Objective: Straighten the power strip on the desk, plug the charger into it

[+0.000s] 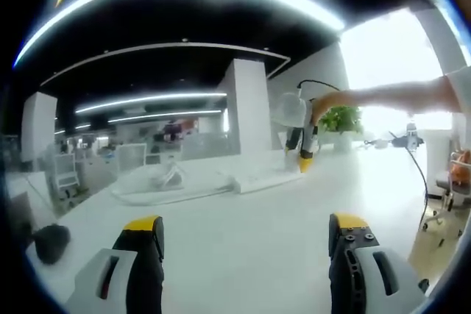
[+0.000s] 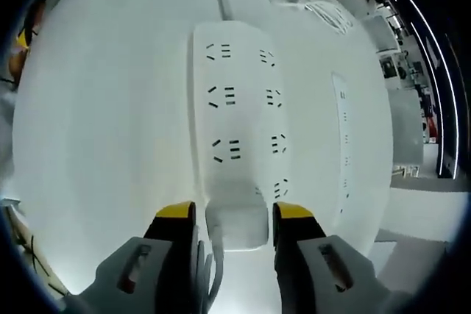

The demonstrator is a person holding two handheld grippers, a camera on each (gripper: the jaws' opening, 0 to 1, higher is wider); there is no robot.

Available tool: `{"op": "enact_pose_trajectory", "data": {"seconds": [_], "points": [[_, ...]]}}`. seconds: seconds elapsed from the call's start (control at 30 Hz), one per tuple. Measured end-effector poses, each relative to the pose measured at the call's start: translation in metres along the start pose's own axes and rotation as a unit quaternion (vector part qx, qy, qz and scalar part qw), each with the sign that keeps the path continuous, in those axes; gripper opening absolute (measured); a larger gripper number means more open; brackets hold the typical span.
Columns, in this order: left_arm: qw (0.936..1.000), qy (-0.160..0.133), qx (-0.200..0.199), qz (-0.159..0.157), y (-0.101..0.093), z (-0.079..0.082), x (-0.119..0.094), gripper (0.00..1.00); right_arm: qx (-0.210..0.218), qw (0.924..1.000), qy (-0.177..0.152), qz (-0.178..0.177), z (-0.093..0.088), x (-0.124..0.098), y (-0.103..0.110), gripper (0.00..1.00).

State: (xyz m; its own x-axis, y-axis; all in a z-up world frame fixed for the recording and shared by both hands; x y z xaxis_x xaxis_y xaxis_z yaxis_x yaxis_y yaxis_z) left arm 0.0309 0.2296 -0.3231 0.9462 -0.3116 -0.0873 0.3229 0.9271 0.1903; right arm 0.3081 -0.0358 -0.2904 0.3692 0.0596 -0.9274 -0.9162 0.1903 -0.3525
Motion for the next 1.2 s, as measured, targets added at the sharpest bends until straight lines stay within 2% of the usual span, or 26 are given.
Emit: {"op": "enact_pose_trajectory", "data": {"seconds": [0.6,0.87,1.2], "points": [[1.0000,-0.006,0.003,0.001,0.000,0.005,-0.006,0.95,-0.002,0.9984,-0.057,-0.003,0.008,-0.011,0.004,0.64],[0.9999,-0.008,0.007,0.001,-0.001,0.007,-0.007,0.95,-0.004,0.9981,-0.061,-0.002,0.004,-0.010,0.006,0.68],[0.9999,-0.009,0.009,-0.001,-0.003,0.009,-0.006,0.95,0.004,0.9948,-0.101,0.006,0.005,-0.012,0.008,0.82]]}}
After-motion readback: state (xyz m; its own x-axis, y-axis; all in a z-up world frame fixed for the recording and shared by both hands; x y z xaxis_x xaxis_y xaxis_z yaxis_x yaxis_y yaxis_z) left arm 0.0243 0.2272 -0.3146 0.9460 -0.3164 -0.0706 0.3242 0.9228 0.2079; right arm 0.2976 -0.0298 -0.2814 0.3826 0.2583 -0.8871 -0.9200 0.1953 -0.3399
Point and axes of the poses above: the point that each gripper's makers call its tool centre point, and the gripper's own axes: x roughly forward along the fingers, y roughly to its left, z roughly out of its top, the point moved 7 cm from there along -x, roughly backward along the fingers, and after that the axes turned 11 degrees about x, right-handed, at the moved point
